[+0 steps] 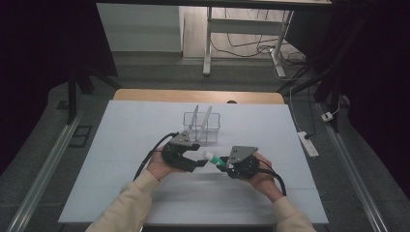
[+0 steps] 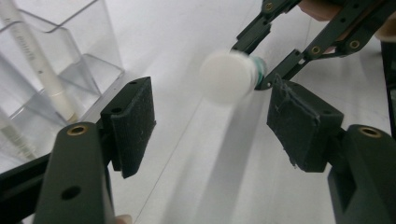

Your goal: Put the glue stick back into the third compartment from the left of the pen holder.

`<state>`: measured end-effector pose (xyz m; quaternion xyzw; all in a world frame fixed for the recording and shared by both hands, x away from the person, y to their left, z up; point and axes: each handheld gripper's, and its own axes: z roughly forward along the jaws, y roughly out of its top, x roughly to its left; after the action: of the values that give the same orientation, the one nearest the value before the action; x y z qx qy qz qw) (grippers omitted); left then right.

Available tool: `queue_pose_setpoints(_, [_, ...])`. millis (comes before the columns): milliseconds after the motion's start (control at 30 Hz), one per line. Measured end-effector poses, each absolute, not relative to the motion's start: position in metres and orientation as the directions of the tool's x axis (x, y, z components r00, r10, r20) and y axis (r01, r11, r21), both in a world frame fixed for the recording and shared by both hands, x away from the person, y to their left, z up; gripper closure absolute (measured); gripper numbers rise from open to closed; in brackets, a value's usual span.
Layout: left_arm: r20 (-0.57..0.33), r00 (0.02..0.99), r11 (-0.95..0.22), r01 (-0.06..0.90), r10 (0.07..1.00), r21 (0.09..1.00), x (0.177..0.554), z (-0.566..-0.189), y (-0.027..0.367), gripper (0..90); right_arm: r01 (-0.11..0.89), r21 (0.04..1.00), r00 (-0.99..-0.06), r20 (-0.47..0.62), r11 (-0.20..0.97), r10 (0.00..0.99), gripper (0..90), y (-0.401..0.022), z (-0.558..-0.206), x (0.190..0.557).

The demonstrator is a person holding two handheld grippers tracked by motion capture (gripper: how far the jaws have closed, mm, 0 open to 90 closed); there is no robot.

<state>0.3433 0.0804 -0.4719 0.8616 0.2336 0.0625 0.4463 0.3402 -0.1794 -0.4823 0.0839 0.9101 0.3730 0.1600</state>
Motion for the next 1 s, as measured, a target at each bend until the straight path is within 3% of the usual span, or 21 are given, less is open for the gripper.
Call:
queue_pose_setpoints(333, [-0.150, 0.876, -0.423, 0.364, 0.459, 0.830, 0.347, -0.472, 0.077, 32.8, 0.057, 0.777, -0.924, -0.197, 0.627, 0.328, 65.3, -0.180, -0.481, 0.340])
queue_pose_setpoints(567, [-0.215, 0.877, -0.382, 0.392, 0.429, 0.837, 0.352, -0.477, 0.071, 42.5, 0.054, 0.783, -0.924, -0.196, 0.620, 0.327, 65.3, -0.177, -0.484, 0.339])
queue_pose_setpoints(700, [-0.226, 0.886, -0.385, 0.390, 0.406, 0.837, 0.352, -0.478, 0.068, 55.4, 0.049, 0.775, -0.926, -0.201, 0.630, 0.320, 65.2, -0.174, -0.485, 0.338])
queue_pose_setpoints(833, [-0.270, 0.890, -0.366, 0.406, 0.368, 0.838, 0.354, -0.479, 0.070, 61.9, 0.047, 0.768, -0.929, -0.202, 0.639, 0.311, 65.1, -0.173, -0.489, 0.338])
queue_pose_setpoints(1000, [-0.263, 0.893, -0.372, 0.398, 0.364, 0.838, 0.352, -0.477, 0.069, 64.6, 0.045, 0.763, -0.931, -0.201, 0.645, 0.303, 64.7, -0.171, -0.490, 0.337])
